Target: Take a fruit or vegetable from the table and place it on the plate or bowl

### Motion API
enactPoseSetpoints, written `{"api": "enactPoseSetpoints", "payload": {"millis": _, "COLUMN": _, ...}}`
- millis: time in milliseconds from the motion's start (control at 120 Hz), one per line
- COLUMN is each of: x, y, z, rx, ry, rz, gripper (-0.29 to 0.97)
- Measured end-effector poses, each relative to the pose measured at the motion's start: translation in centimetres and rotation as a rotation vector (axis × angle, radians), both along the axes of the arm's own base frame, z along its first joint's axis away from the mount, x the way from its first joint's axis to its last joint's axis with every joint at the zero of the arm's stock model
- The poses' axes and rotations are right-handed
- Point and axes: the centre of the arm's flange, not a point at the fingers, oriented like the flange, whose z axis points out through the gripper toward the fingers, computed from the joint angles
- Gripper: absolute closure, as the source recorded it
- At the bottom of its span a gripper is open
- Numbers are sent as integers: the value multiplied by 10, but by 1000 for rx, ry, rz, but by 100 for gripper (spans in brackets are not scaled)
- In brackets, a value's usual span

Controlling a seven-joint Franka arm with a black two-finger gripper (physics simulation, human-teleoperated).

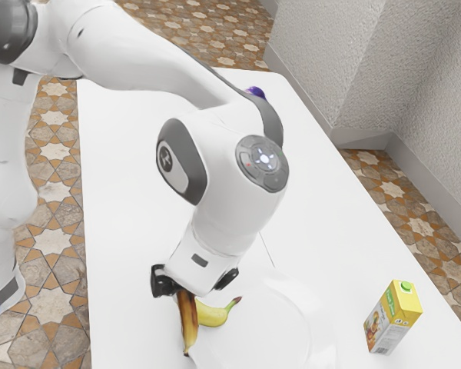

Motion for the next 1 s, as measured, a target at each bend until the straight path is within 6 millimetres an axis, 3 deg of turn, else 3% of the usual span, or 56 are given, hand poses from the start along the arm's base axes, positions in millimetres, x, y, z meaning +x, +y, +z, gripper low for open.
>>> {"api": "enactPoseSetpoints", "payload": {"millis": 67, "x": 19, "y": -6, "z": -5, "rx": -11, "ry": 3, "rz": 11, "gripper": 61}}
{"api": "enactPoseSetpoints", "payload": {"millis": 225, "x": 73, "y": 5, "z": 11, "rx": -69, "ry": -24, "rz": 67, "gripper": 60}}
{"api": "enactPoseSetpoints", "payload": {"millis": 317, "x": 114, "y": 18, "z": 0, "rx": -81, "ry": -14, "rz": 101, "gripper": 60}}
{"api": "enactPoseSetpoints", "payload": {"millis": 392, "x": 132, "y": 26, "z": -13, "rx": -89, "ry": 3, "rz": 92, "gripper": 60}}
{"api": "enactPoseSetpoints", "payload": {"millis": 575, "x": 142, "y": 26, "z": -27, "rx": -96, "ry": 20, "rz": 36, "gripper": 60}}
{"api": "enactPoseSetpoints", "payload": {"millis": 750, "x": 154, "y": 34, "z": -41, "rx": -88, "ry": 32, "rz": 20, "gripper": 19}}
{"api": "enactPoseSetpoints", "payload": {"millis": 1000, "x": 141, "y": 26, "z": -30, "rx": -62, "ry": 21, "rz": -32, "gripper": 3}}
